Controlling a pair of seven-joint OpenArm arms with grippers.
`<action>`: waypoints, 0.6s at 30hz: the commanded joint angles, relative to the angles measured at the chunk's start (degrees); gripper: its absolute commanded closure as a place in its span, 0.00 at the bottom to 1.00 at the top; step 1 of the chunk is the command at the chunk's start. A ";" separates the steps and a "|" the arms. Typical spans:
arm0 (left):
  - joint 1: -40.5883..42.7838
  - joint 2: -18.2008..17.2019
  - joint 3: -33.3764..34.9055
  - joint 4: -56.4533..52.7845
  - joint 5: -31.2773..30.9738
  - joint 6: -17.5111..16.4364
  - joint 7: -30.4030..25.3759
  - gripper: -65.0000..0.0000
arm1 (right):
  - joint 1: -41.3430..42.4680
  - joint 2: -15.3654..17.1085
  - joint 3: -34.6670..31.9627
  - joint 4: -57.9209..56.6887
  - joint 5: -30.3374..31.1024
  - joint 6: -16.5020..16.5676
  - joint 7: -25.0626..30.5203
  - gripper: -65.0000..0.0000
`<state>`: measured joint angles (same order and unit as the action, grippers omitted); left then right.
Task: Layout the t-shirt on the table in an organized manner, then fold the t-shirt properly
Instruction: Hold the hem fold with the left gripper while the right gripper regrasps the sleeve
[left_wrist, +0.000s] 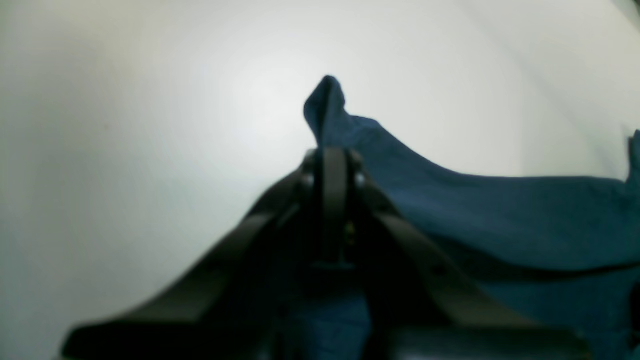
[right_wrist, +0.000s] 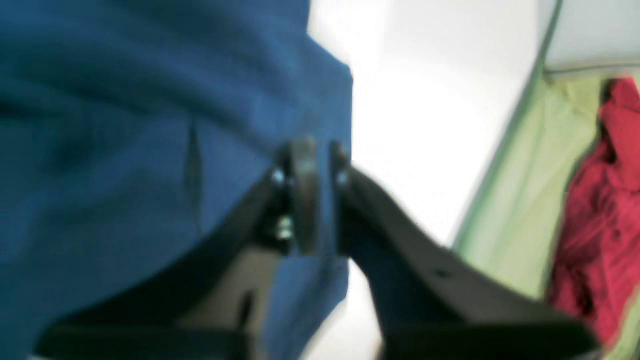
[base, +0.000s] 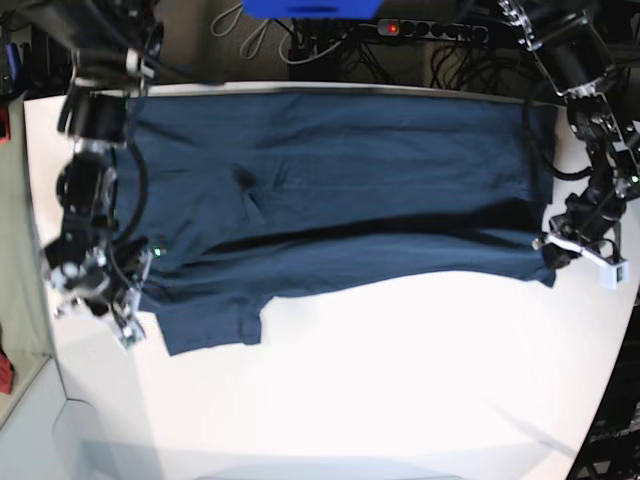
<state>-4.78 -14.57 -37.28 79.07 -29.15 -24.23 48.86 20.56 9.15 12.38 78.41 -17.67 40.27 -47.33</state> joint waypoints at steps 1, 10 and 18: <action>-0.89 -0.95 -0.13 0.98 -0.88 -0.26 -1.26 1.00 | 3.22 1.89 0.32 -2.32 -0.48 -0.27 0.34 0.74; 0.25 -1.04 -0.13 0.98 -0.88 -0.26 -1.34 1.00 | 19.75 5.23 3.84 -31.33 -0.22 -0.27 7.29 0.40; 0.25 -1.04 -0.13 0.98 -0.88 -0.26 -1.43 1.00 | 22.48 5.40 6.39 -35.91 -0.22 -0.27 10.63 0.40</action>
<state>-3.57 -14.59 -37.28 79.07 -29.19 -24.25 48.64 41.21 13.98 18.70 41.60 -18.20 40.21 -37.71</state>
